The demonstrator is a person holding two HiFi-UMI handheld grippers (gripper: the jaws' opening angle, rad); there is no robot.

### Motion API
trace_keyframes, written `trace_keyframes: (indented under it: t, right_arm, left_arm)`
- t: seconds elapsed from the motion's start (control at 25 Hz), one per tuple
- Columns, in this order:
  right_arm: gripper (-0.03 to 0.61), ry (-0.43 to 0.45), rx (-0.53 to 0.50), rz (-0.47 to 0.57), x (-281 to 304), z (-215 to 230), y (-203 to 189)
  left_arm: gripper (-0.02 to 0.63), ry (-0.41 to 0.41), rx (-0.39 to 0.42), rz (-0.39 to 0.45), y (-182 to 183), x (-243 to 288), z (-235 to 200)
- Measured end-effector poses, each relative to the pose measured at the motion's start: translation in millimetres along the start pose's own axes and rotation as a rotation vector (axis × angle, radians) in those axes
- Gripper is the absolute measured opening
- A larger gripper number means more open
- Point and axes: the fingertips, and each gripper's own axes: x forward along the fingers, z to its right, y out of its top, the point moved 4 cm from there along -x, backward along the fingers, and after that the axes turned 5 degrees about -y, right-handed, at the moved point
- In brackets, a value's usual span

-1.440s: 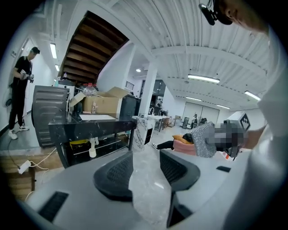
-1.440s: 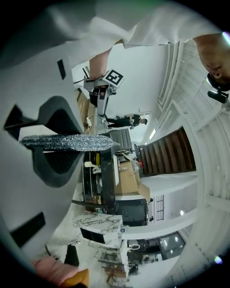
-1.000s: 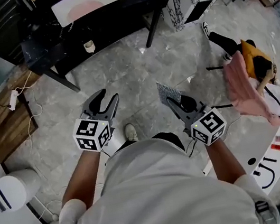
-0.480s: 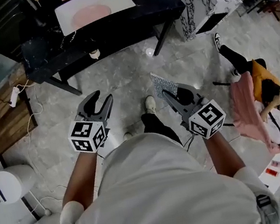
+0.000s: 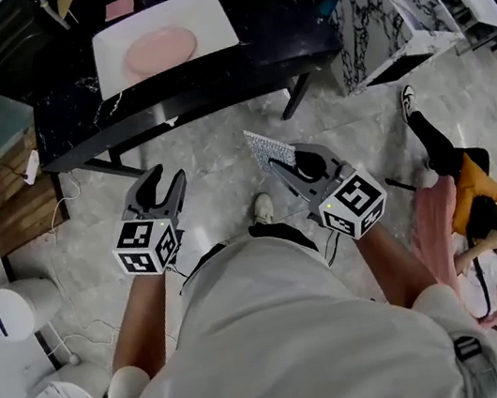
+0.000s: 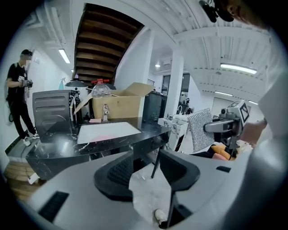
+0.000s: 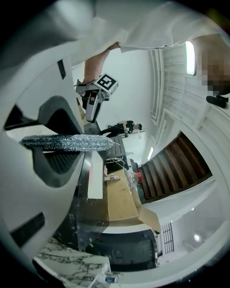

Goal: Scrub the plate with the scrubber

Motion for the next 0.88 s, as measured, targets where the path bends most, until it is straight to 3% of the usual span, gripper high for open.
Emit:
trace_keyframes:
  t: [0.32,0.6,0.88]
  right_arm:
    - [0.077,0.078,0.030,0.017,33,53,-3]
    - [0.077,0.066,0.042,0.028,19,112,3]
    - [0.077,0.003,0.003,-0.001,83,125,32]
  left_arm:
    - [0.177,0.073,-0.006,-0.017,32,37,-19]
    - [0.170,0.049,-0.027,0.000,59,100,-14]
    - [0.169,0.046,-0.049,0.008,85,119,-119]
